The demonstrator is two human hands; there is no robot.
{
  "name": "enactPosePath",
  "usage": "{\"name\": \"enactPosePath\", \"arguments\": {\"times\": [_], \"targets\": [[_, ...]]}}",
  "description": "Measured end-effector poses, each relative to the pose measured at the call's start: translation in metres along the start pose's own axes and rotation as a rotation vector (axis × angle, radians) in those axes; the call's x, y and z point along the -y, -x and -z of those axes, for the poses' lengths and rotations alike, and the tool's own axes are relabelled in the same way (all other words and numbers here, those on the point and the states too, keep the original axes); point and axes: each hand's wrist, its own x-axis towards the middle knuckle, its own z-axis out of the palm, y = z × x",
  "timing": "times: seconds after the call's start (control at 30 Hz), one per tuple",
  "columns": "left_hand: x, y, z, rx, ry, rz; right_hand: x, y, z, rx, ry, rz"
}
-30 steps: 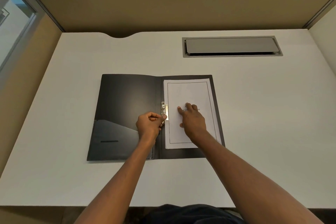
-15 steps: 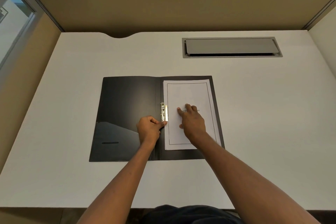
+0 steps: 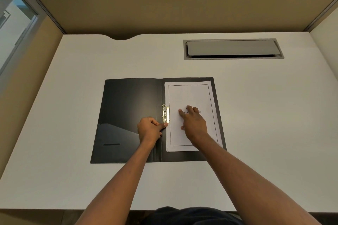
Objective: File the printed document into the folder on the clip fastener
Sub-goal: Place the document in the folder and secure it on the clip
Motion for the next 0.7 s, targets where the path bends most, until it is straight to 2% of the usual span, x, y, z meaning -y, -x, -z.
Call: {"name": "enactPosePath", "arguments": {"times": [0.43,0.7], "targets": [[0.000,0.004,0.000,0.065,0.038,-0.072,-0.002,-0.001,-0.006,-0.020,-0.019,-0.005],[-0.002,0.007,0.000,0.040,0.018,-0.101,-0.009,0.007,-0.012,-0.054,-0.096,0.016]]}}
